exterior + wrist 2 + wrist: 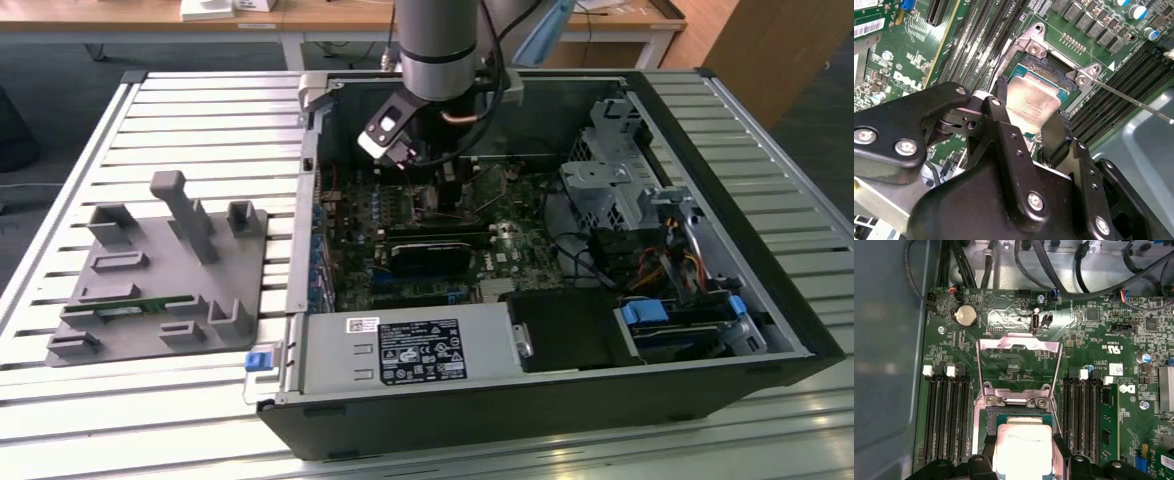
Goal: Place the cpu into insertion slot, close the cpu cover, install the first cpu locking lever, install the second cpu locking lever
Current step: 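Place the cpu into insertion slot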
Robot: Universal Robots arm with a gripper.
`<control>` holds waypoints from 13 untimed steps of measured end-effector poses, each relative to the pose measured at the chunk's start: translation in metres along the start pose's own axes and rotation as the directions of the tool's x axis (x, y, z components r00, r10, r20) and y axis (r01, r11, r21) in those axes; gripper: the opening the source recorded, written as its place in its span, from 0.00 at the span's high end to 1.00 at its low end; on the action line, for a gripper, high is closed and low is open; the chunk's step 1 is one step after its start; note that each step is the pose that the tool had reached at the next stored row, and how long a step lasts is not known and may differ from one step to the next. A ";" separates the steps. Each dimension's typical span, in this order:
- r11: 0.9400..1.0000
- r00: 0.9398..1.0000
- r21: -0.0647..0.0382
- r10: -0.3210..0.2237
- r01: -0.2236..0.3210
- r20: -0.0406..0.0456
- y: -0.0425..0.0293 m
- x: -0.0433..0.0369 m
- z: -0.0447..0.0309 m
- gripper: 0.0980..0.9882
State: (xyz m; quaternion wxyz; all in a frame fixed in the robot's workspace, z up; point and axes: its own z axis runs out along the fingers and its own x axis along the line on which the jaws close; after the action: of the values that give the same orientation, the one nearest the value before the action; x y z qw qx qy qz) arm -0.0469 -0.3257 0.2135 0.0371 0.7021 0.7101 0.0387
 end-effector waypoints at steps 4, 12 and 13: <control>1.000 1.000 0.001 0.000 0.000 0.000 -0.0007 0.0010 0.0033 0.52; 1.000 1.000 0.002 0.002 -0.002 0.000 -0.0014 0.0028 0.0097 0.52; 1.000 1.000 0.002 0.002 -0.002 0.000 -0.0015 0.0029 0.0105 0.52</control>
State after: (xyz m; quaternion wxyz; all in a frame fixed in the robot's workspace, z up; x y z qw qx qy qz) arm -0.0473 -0.3227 0.2029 0.0364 0.7029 0.7093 0.0380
